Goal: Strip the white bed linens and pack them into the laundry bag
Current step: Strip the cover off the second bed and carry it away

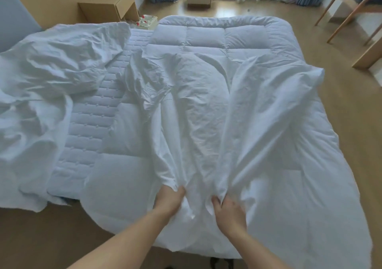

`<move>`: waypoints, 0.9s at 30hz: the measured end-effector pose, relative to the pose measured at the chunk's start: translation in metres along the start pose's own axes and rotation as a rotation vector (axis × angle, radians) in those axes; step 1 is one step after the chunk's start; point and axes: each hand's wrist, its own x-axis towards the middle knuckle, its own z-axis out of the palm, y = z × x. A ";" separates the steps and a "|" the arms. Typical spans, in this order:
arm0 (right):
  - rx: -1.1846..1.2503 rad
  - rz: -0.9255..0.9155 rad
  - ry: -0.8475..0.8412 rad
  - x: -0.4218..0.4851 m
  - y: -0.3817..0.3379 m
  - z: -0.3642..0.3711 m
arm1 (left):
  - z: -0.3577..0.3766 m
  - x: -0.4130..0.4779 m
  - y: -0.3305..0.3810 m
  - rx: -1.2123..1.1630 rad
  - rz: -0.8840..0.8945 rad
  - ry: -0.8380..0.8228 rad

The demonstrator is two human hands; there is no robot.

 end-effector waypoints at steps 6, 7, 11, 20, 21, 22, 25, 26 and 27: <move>-0.226 0.057 0.323 0.026 0.011 -0.015 | -0.017 0.041 0.008 0.230 0.093 0.232; -0.170 0.100 0.344 0.034 0.012 -0.022 | -0.018 0.050 0.016 0.155 0.089 0.199; 0.137 0.279 0.230 0.078 0.010 -0.042 | -0.007 0.082 0.036 0.038 -0.008 0.125; 0.666 0.594 0.019 0.165 0.009 -0.036 | 0.029 0.128 0.037 -0.336 -0.244 -0.142; 0.766 0.586 0.015 0.169 0.008 -0.035 | 0.035 0.131 0.041 -0.427 -0.250 -0.175; 0.876 0.550 0.015 0.174 0.005 -0.035 | 0.039 0.134 0.046 -0.495 -0.251 -0.198; 1.030 0.331 0.013 0.189 -0.012 -0.055 | 0.043 0.140 0.074 -0.590 -0.164 -0.194; 1.007 0.267 0.032 0.193 -0.022 -0.069 | 0.041 0.140 0.092 -0.605 -0.110 -0.164; 0.984 0.219 0.084 0.196 -0.034 -0.086 | 0.037 0.140 0.113 -0.623 -0.032 -0.114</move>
